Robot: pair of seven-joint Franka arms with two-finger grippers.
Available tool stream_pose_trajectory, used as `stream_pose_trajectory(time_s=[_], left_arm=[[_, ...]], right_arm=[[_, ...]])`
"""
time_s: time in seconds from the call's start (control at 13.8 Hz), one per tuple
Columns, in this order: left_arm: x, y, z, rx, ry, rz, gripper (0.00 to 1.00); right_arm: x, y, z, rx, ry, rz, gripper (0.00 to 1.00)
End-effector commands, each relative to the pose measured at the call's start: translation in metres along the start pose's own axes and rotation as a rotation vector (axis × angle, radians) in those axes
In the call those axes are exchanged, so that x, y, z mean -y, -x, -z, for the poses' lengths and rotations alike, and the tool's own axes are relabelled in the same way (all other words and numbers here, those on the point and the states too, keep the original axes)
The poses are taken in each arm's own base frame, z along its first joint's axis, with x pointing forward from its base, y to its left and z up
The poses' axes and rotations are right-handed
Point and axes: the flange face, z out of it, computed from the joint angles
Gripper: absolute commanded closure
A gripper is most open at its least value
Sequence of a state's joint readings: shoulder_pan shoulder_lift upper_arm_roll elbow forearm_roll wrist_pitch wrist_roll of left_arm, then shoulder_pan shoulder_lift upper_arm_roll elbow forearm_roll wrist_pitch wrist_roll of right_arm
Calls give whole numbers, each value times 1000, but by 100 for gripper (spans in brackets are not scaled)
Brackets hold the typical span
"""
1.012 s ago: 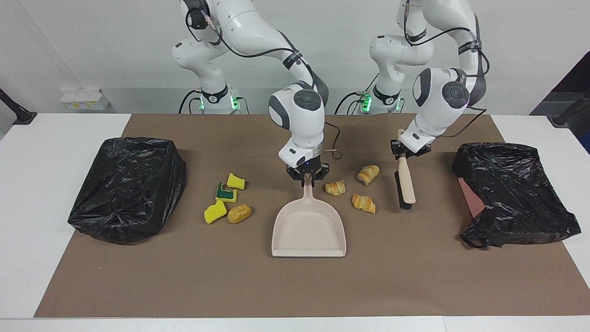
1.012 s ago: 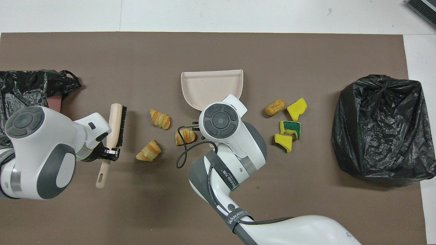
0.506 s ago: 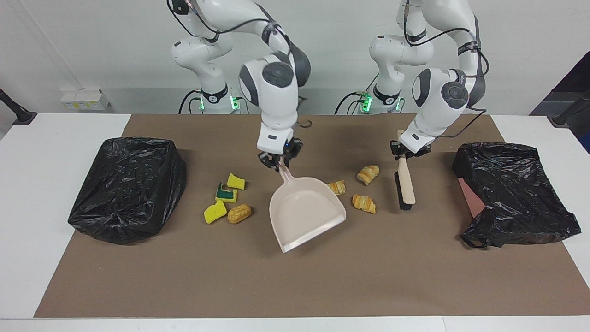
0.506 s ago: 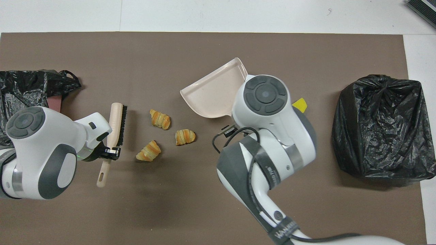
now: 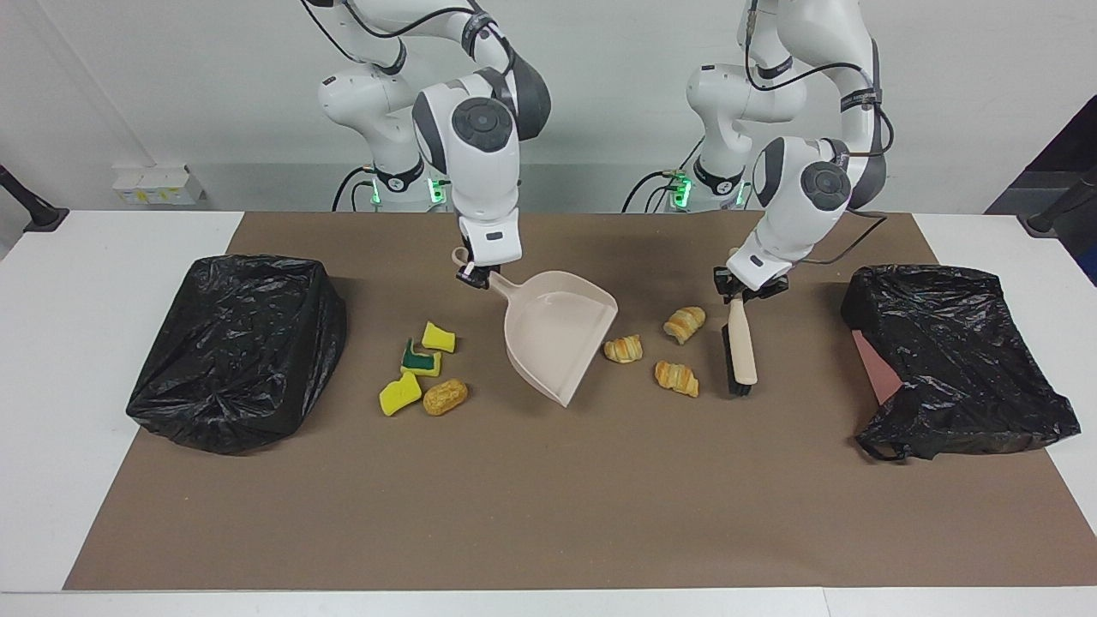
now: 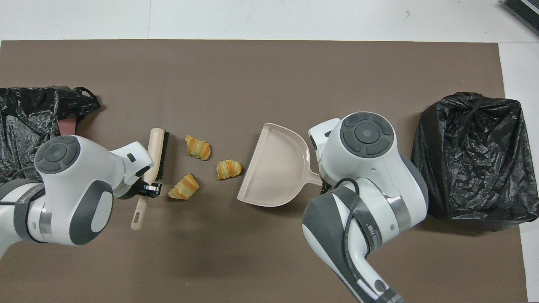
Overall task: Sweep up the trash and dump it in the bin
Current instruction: 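Set the dustpan beside the rolls while the left gripper lowers the brush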
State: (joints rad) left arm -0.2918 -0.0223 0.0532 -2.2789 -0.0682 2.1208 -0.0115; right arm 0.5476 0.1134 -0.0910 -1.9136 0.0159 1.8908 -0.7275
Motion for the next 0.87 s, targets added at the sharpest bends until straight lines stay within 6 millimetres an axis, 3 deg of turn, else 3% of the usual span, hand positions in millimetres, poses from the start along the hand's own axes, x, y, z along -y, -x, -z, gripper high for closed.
stream_pose_trajectory(time_s=[0.0,0.14,0.51,0.8], left_arm=[[-23,-11,-18,-46,-9,-45,100],[-35,-13,-19,-50,-11,-71,100],[-96,-1,-20,-45,10,-170,100],[-175,14,-13,-50,144,-154,100]], right_arm=[[15,0,-11,-29,17,37,100],[22,-2,-25,-14,16,50,100],[28,7,-41,9,18,73,100],[32,14,-44,17,13,72,100]])
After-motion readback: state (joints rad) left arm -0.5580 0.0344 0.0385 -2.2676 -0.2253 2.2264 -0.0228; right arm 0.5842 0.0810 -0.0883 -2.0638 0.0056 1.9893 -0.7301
